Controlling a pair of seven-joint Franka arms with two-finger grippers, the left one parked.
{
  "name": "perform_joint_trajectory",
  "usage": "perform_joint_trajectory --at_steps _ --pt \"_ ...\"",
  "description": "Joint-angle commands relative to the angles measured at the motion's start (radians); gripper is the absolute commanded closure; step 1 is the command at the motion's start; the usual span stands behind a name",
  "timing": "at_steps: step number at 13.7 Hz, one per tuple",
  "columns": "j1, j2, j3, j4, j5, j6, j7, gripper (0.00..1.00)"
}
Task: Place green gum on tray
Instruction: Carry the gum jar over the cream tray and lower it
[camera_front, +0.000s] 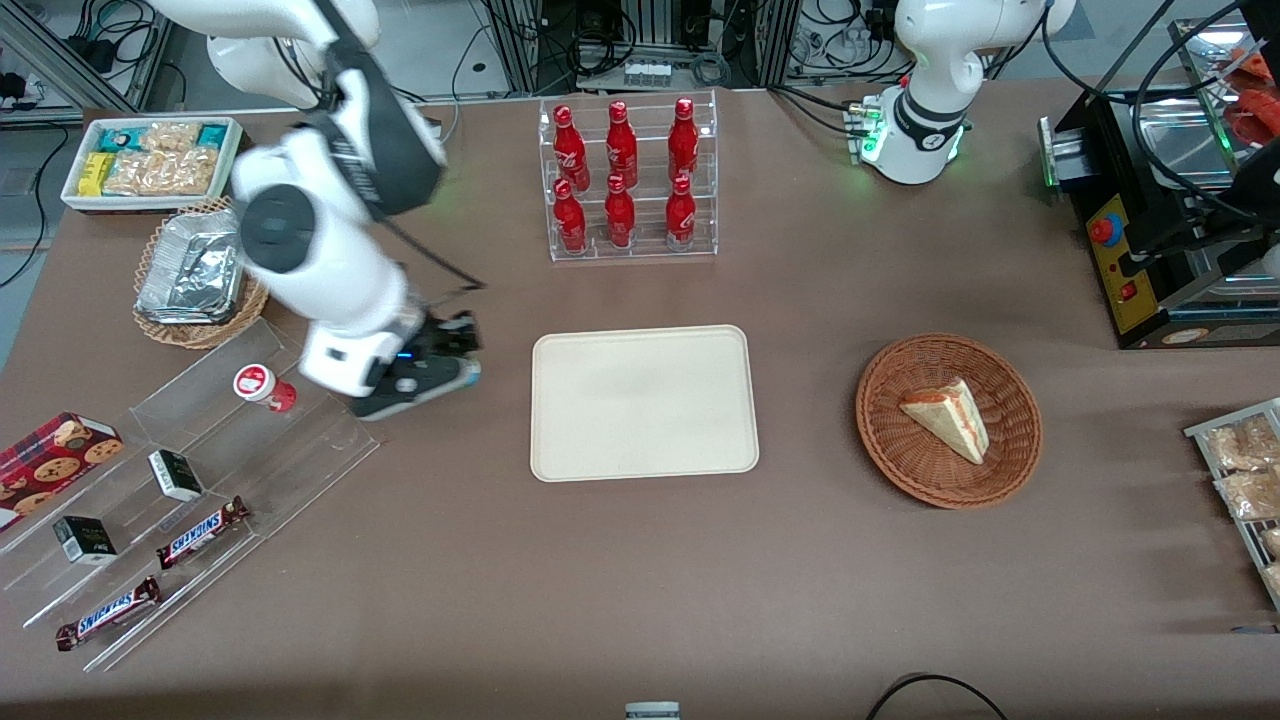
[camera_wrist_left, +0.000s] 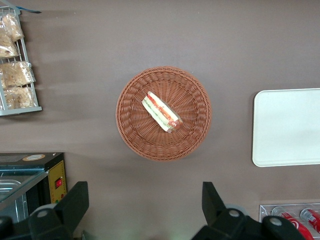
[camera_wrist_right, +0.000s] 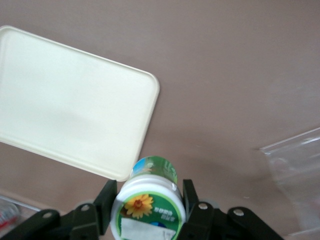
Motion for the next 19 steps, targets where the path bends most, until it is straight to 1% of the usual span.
perform_joint_trajectory --at_steps 1,5,7,11,19 --pt "0.077 0.142 -0.012 0.134 -0.026 0.015 0.163 1.0" --pt "0.17 0.277 -0.012 0.175 -0.043 0.169 0.369 1.0" --pt "0.209 0.329 -0.013 0.176 -0.046 0.241 0.434 1.0" --pt "0.269 0.429 -0.013 0.184 -0.115 0.356 0.575 1.0" --pt "0.313 0.489 -0.012 0.188 -0.117 0.375 0.635 1.0"
